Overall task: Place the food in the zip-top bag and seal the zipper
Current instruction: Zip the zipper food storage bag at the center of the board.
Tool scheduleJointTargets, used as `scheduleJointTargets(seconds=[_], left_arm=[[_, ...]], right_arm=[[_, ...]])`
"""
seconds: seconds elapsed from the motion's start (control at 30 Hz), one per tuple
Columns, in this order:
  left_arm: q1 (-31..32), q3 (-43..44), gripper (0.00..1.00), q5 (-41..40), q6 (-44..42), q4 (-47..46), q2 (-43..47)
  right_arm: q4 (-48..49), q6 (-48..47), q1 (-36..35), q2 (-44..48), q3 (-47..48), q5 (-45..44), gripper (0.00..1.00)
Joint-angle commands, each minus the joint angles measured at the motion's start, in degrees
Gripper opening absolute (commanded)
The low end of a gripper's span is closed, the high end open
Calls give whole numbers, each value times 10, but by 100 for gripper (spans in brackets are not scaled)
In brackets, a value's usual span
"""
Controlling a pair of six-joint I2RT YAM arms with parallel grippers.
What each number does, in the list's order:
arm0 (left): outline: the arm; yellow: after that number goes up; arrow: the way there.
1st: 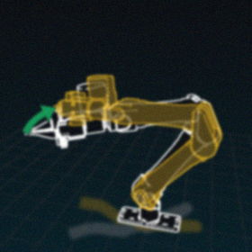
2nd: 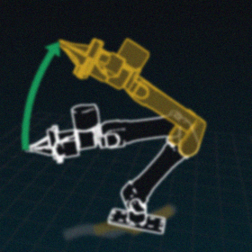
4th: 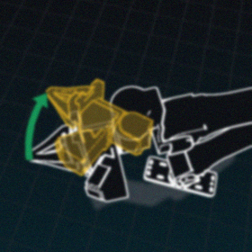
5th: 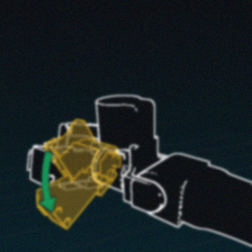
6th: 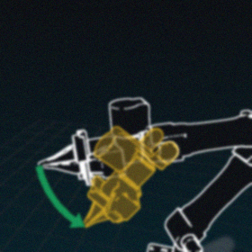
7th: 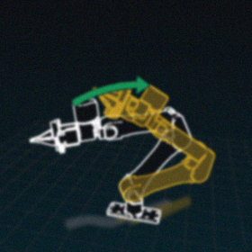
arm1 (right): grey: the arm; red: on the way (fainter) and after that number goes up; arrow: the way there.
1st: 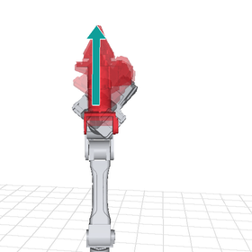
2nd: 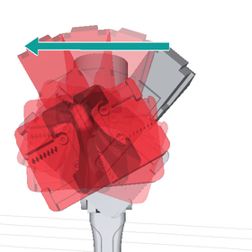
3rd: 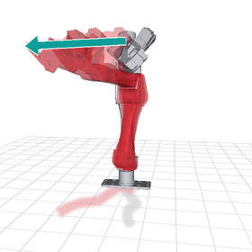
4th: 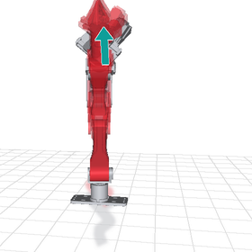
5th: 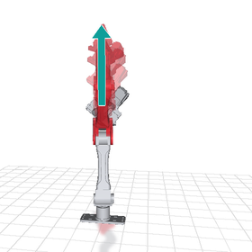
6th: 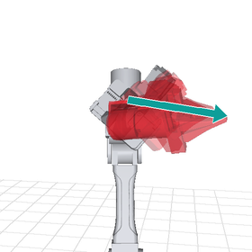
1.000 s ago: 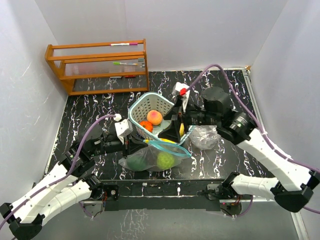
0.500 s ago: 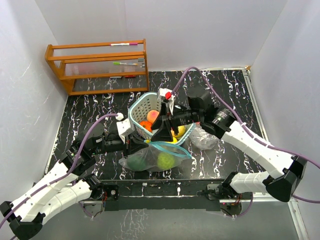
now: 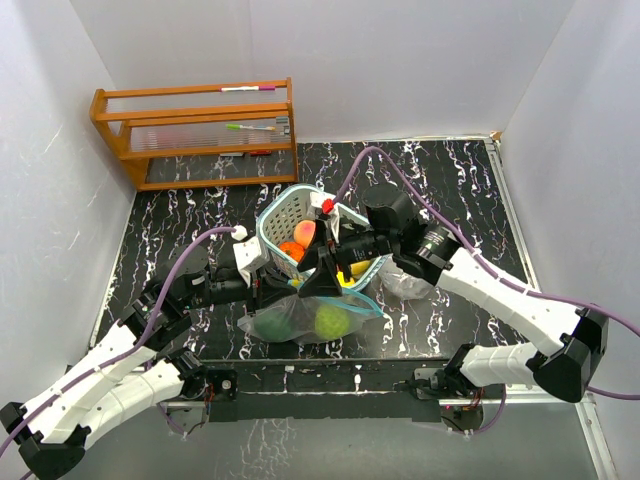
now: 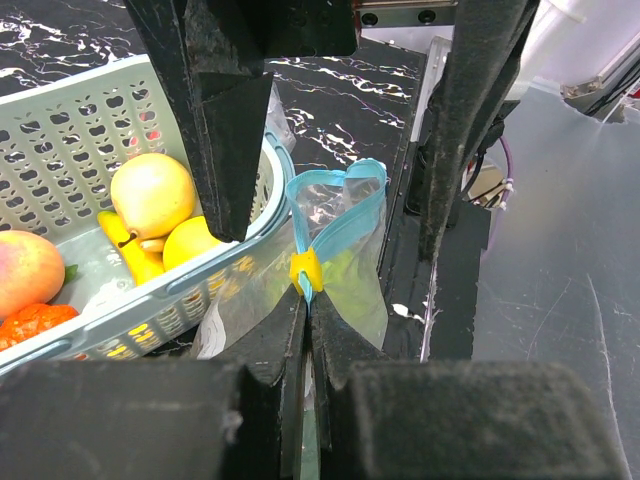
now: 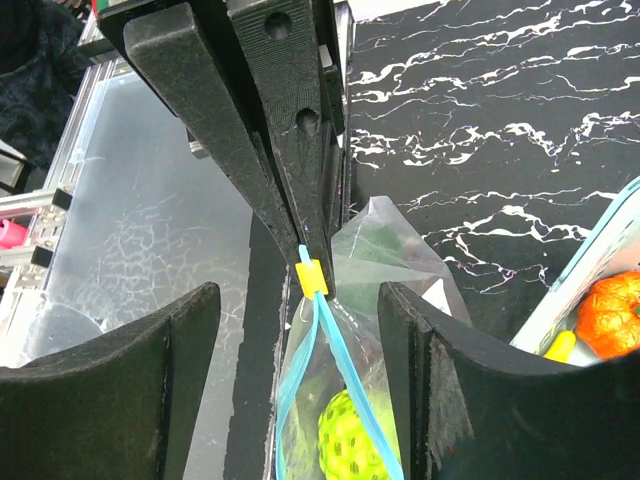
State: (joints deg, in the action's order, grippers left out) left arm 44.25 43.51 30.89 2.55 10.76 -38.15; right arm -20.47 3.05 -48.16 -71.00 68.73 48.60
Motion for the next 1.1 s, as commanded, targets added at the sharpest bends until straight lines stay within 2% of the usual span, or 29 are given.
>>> scheduleJointTargets(seconds=[0.0, 0.27, 0.43, 0.73, 1.07], left_arm=[[-2, 21, 0, 3, 2, -14, 6], [-2, 17, 0, 3, 4, -17, 6], [-2, 17, 0, 3, 4, -19, 7], [-3, 15, 0, -2, 6, -14, 14], [-2, 38, 0, -20, -9, 15, 21]], right_arm=[[45, -2, -4, -1, 5, -21, 65], [50, -2, -17, -21, 12, -28, 59], [52, 0, -18, -27, 15, -34, 47], [53, 12, -18, -21, 15, -51, 9], [38, 19, -18, 5, -11, -76, 8]])
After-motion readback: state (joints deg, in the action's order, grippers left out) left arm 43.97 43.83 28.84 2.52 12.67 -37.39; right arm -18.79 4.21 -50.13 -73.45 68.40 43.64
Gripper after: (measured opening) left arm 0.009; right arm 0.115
